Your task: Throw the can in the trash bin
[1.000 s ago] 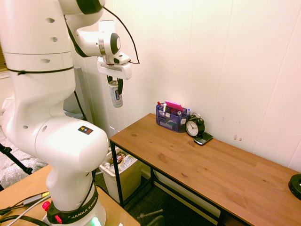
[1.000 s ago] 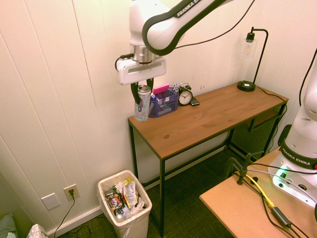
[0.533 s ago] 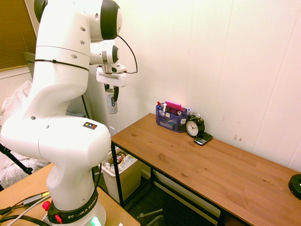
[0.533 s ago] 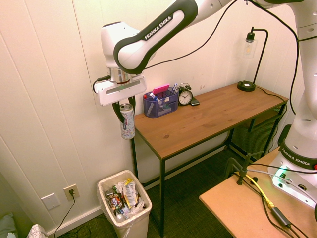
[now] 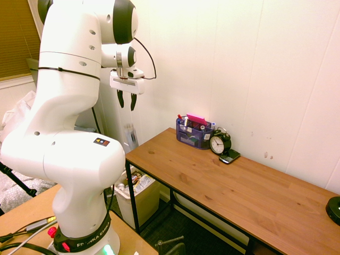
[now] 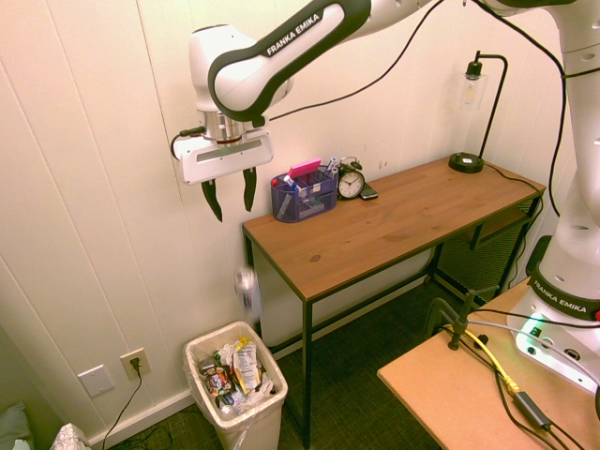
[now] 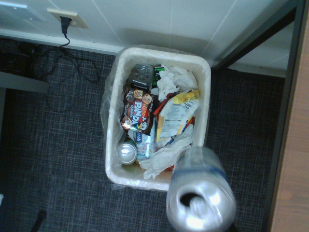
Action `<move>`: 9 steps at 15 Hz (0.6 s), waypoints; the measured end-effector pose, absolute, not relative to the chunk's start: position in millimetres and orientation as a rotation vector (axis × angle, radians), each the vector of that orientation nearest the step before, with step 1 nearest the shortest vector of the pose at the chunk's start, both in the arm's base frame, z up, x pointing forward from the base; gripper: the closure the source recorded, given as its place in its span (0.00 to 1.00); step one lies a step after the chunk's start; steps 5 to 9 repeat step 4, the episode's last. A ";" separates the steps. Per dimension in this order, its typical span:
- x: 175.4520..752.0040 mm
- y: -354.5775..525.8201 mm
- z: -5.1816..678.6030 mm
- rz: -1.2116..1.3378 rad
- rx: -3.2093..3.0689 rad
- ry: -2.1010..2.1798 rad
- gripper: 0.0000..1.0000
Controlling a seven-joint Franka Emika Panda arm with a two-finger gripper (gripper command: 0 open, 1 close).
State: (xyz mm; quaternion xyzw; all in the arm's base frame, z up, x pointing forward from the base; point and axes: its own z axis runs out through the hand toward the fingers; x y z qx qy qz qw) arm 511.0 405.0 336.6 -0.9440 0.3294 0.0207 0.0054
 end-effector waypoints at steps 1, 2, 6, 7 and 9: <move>514.0 400.1 343.8 0.074 -2.944 1.027 0.00; 519.2 391.7 352.1 0.080 -2.931 1.027 0.00; 537.0 358.6 371.4 0.080 -2.888 1.052 0.00; 537.0 358.6 371.4 0.080 -2.888 1.052 0.00; 537.0 358.6 371.4 0.080 -2.888 1.052 0.00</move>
